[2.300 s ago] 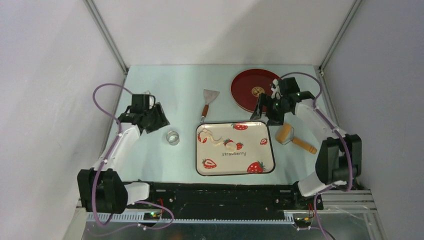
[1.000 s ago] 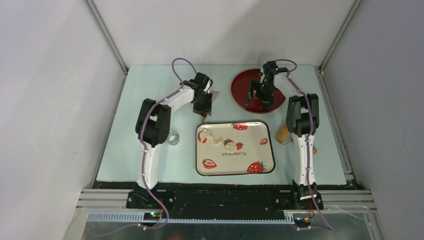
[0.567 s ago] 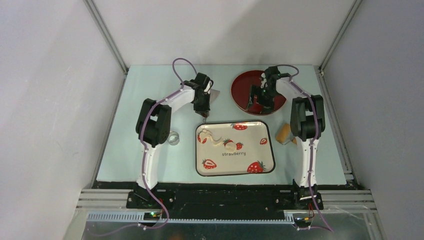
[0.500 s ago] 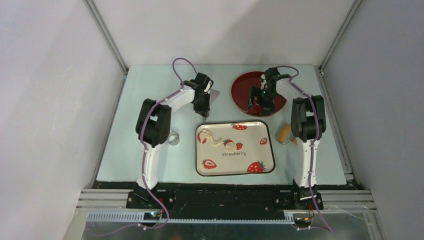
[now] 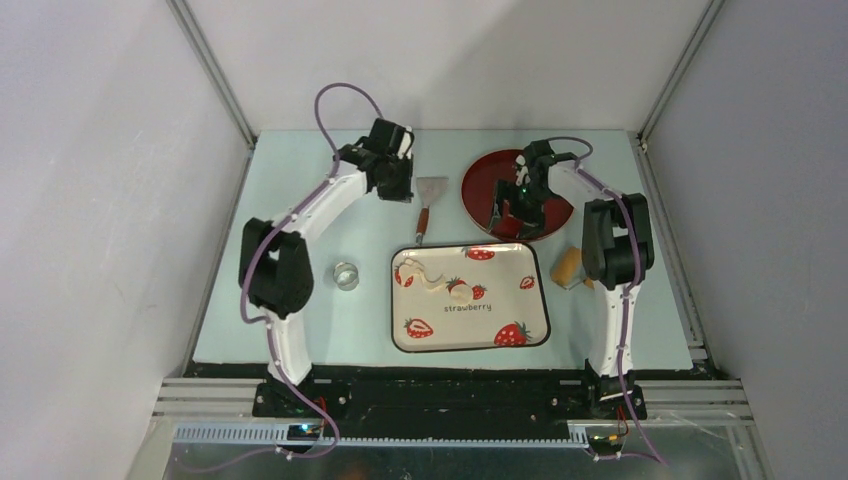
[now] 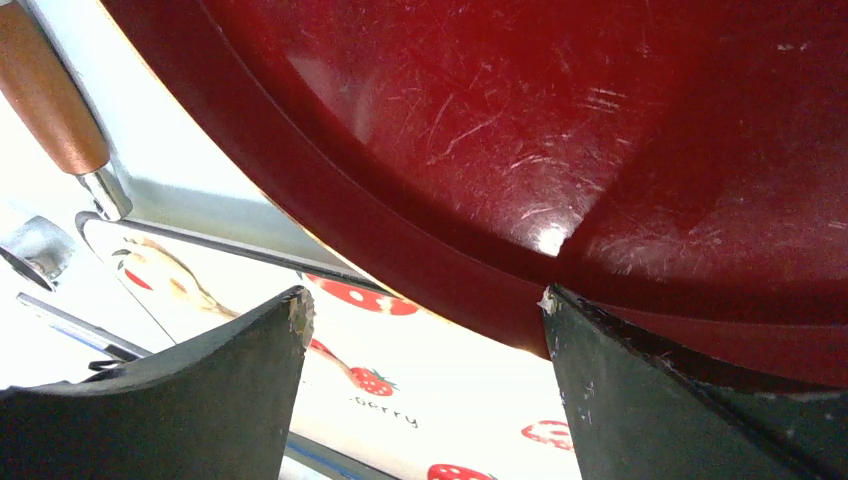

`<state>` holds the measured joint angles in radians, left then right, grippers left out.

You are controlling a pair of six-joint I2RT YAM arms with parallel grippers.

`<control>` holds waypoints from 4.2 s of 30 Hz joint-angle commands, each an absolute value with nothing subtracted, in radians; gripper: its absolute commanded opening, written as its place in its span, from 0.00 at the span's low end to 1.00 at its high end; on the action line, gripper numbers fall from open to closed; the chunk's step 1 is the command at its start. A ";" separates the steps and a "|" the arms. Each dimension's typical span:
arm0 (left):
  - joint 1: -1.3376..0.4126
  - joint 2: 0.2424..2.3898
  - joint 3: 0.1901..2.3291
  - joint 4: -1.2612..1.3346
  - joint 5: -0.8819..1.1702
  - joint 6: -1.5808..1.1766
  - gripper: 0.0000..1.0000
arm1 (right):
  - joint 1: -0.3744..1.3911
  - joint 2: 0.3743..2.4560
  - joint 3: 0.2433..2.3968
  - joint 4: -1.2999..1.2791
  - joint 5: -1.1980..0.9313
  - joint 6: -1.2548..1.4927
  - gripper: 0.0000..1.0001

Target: Roll out the dumpling wrappers from the dough

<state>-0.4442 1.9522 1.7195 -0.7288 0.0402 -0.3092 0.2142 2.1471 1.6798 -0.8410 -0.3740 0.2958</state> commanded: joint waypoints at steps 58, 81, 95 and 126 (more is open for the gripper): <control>-0.556 2.029 1.969 -0.854 -0.140 -0.316 0.00 | 0.130 1.912 1.565 -0.839 -0.460 0.286 0.90; -0.905 1.237 1.034 -0.843 -0.176 -0.482 0.00 | 0.123 1.596 1.187 -0.780 -0.437 0.291 0.91; -1.081 1.165 0.879 -0.870 -0.118 -0.571 0.00 | 0.134 1.682 1.292 -0.762 -0.344 0.288 0.90; -1.098 1.398 0.967 -0.895 -0.008 -0.390 0.00 | 0.189 2.046 1.485 -0.873 -0.238 0.243 0.25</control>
<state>-1.0859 1.3838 0.9272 -0.9009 -0.0292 -0.4343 0.1787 2.0861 1.5429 -0.8303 -0.2291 0.2497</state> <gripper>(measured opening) 0.245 0.249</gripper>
